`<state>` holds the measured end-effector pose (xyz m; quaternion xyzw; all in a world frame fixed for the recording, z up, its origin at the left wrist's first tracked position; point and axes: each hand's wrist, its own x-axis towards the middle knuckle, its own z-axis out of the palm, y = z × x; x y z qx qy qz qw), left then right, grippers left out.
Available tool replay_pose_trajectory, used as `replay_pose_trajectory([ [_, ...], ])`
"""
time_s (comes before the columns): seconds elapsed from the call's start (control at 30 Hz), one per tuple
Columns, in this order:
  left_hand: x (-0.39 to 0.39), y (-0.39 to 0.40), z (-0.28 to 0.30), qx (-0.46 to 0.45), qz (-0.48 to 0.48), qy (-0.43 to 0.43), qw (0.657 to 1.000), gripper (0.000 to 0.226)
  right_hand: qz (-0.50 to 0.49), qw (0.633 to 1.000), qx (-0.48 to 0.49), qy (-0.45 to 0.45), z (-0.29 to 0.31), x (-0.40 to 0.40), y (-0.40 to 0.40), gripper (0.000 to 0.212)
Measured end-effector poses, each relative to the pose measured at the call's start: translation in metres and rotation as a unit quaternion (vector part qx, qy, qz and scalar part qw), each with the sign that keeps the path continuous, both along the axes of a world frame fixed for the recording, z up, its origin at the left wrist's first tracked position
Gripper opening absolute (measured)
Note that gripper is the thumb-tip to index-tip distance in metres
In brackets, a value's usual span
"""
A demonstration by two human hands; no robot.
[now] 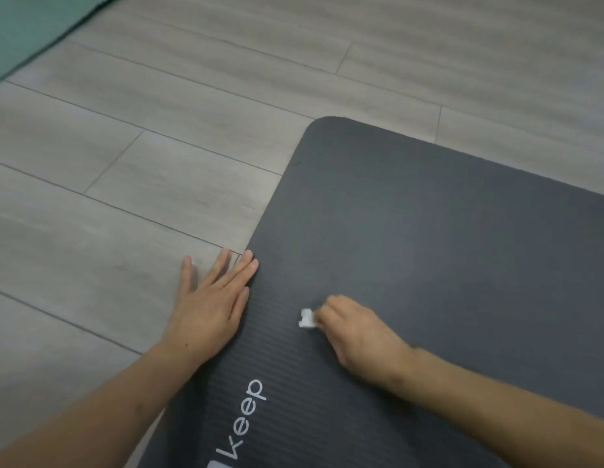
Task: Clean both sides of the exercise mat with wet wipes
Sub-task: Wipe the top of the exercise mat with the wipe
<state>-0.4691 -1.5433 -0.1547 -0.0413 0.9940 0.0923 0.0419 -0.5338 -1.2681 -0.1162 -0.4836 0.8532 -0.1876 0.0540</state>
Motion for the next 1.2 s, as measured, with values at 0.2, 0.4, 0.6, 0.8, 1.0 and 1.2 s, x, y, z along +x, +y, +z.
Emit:
replay_pose_trajectory([
  [0.2,0.007,0.006,-0.002,0.004,0.055,0.035,0.998,0.056,-0.096,0.991,0.031,0.084,0.000,-0.136,-0.026,0.006],
  [0.4,0.014,0.002,-0.004,-0.008,0.119,0.046,0.992,0.058,-0.137,0.989,0.019,0.047,-0.004,-0.090,-0.046,0.008],
  [0.6,0.012,0.002,-0.006,-0.002,0.107,0.063,0.992,0.055,0.036,0.996,0.035,0.069,-0.001,-0.087,-0.044,0.008],
  [0.8,0.014,0.004,-0.006,-0.008,0.118,0.055,0.991,0.054,-0.215,0.974,0.004,0.071,-0.008,-0.141,-0.071,0.008],
  [1.0,0.011,0.001,-0.006,-0.010,0.113,0.063,0.992,0.054,0.086,0.993,0.026,0.070,-0.004,-0.053,-0.059,0.004],
  [1.2,0.011,0.001,-0.005,-0.022,0.128,0.050,0.990,0.053,-0.267,0.961,0.031,0.063,-0.003,-0.214,-0.117,0.006],
])
